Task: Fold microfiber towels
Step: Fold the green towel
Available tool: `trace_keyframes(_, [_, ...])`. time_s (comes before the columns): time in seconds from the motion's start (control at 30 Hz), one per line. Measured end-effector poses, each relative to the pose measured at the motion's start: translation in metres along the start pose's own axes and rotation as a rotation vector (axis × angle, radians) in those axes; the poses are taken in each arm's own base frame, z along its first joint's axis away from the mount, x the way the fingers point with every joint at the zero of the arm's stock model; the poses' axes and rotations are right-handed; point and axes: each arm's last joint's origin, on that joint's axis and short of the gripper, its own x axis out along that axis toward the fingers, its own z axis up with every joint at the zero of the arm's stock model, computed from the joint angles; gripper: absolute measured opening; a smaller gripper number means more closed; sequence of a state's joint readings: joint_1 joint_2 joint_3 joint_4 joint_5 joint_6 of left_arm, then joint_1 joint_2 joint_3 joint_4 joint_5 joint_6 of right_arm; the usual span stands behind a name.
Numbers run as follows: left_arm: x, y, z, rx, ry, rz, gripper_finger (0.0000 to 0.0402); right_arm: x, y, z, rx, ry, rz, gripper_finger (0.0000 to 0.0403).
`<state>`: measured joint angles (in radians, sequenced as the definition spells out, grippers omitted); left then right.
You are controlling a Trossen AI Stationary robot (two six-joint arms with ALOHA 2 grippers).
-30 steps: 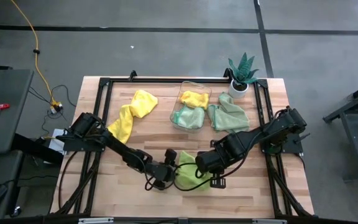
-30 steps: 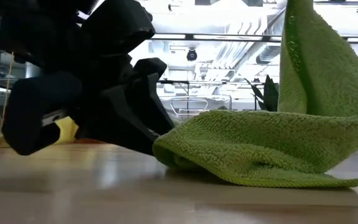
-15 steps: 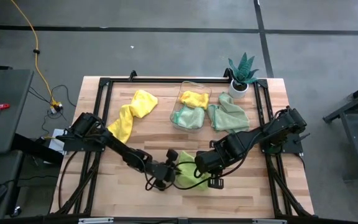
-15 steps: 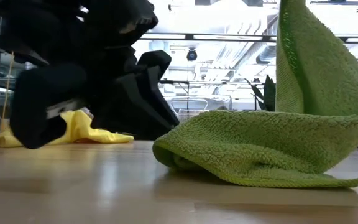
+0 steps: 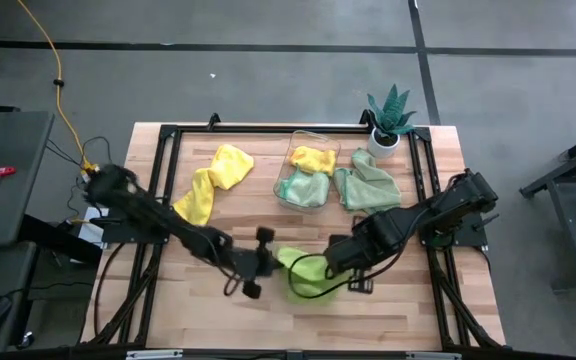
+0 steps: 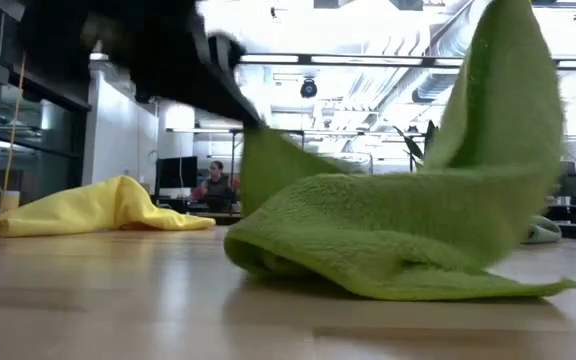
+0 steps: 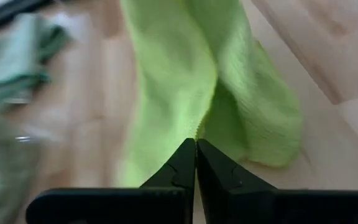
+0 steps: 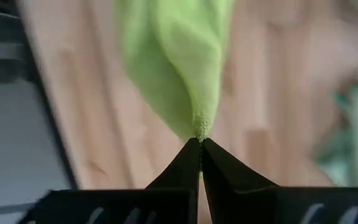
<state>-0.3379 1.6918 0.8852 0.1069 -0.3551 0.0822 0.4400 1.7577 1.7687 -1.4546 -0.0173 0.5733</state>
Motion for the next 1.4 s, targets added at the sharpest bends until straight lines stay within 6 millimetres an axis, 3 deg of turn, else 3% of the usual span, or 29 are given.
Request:
trace_keyframes(0.2, [-0.081, 0.041, 0.033, -0.089, -0.144, 0.106, 0.0001, -0.018, -0.021, -0.015, 0.093, -0.034, -0.15, 0.0])
trace_keyframes(0.37, [-0.143, 0.067, 0.042, -0.233, -0.283, 0.188, 0.0, -0.009, -0.039, -0.016, 0.174, -0.076, -0.222, 0.0])
trace_keyframes(0.47, [-0.17, 0.077, 0.041, -0.287, -0.343, 0.227, 0.0, -0.006, -0.05, -0.016, 0.202, -0.09, -0.28, 0.0])
trace_keyframes(0.63, [-0.199, 0.088, 0.035, -0.319, -0.379, 0.279, 0.0, -0.021, -0.064, -0.016, 0.21, -0.176, -0.261, 0.0])
trace_keyframes(0.83, [-0.212, 0.097, 0.028, -0.251, -0.355, 0.393, 0.0, -0.048, -0.087, -0.024, 0.258, -0.312, -0.271, 0.0])
trace_keyframes(1.07, [-0.202, 0.102, 0.023, -0.227, -0.281, 0.429, 0.0, -0.062, -0.099, -0.032, 0.215, -0.367, -0.302, 0.0])
trace_keyframes(1.2, [-0.182, 0.092, 0.011, -0.267, -0.216, 0.395, 0.0, -0.049, -0.089, -0.027, 0.179, -0.315, -0.295, 0.0])
trace_keyframes(1.4, [-0.148, 0.066, -0.007, -0.372, -0.135, 0.283, 0.0, 0.0, -0.07, -0.016, 0.136, -0.218, -0.252, 0.0])
